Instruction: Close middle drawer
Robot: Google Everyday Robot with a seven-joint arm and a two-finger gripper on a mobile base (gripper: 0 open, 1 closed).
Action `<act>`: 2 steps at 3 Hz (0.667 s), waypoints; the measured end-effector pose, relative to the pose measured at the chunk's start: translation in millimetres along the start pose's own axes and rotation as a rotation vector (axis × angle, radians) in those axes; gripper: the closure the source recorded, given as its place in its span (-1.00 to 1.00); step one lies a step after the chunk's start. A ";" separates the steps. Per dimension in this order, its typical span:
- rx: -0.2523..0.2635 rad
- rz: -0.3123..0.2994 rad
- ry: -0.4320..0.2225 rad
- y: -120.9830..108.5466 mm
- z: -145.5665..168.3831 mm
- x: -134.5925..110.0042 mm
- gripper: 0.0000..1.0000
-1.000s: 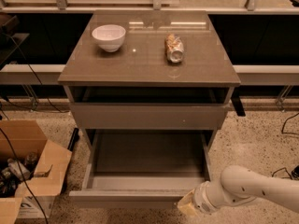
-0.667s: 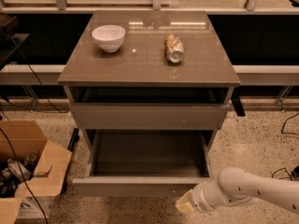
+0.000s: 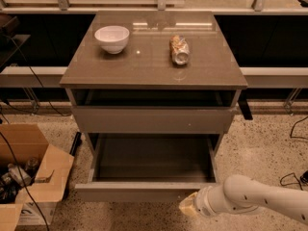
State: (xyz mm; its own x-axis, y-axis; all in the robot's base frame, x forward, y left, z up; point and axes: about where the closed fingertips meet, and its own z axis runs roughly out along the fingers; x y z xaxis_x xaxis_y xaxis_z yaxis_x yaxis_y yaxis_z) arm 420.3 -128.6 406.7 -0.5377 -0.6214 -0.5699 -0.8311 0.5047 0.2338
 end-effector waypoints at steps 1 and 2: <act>0.087 -0.051 -0.052 -31.8 12.9 -20.6 1.00; 0.095 -0.059 -0.059 -35.9 14.7 -23.9 1.00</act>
Offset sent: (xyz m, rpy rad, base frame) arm 0.1493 0.0133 -0.0017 0.0078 -0.3450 -0.0311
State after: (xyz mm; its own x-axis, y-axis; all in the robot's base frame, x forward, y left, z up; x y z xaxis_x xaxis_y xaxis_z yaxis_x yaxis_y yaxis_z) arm 465.2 -123.0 400.3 -0.4762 -0.6167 -0.6268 -0.8425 0.5242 0.1243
